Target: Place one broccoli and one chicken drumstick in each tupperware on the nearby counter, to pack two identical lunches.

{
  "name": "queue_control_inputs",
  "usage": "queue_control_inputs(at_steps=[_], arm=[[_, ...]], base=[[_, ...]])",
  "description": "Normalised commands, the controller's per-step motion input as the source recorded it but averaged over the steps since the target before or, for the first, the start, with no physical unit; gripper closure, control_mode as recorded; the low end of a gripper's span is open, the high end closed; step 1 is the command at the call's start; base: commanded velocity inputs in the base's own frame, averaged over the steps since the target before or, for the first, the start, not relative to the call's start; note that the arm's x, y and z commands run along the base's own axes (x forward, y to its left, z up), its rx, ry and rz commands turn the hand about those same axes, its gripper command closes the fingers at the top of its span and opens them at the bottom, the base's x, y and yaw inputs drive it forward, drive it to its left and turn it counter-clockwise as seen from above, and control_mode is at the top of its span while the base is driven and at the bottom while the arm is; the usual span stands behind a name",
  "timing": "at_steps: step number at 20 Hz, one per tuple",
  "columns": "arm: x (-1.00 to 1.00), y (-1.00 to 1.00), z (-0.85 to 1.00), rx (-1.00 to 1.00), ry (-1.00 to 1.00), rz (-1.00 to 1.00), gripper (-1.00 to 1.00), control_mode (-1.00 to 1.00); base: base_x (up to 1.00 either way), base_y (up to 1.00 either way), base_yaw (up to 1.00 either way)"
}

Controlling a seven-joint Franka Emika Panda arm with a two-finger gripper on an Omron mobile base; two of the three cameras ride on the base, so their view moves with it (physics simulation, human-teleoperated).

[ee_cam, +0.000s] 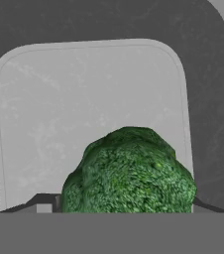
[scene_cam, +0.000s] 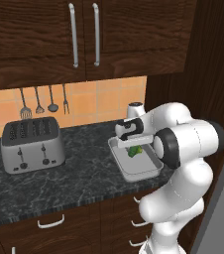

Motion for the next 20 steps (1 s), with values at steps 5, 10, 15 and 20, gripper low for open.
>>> queue_control_inputs(at_steps=[5, 10, 15, 20], arm=[[-0.03, 0.02, 0.15, 0.0, 0.0, 0.03, -1.0, -1.0], [0.0, 0.04, 0.43, -0.07, 0.0, 0.04, -1.0, -1.0], [-0.06, 0.14, 0.36, -0.08, -0.01, 0.0, -1.0, -1.0], [-0.82, 0.02, 0.14, -0.01, 0.0, 0.0, -1.0, -1.0]], base=[[0.0, 0.0, 0.0], [0.0, 0.0, 0.0], [0.0, 0.0, 0.0], [0.0, 0.0, 0.0]])
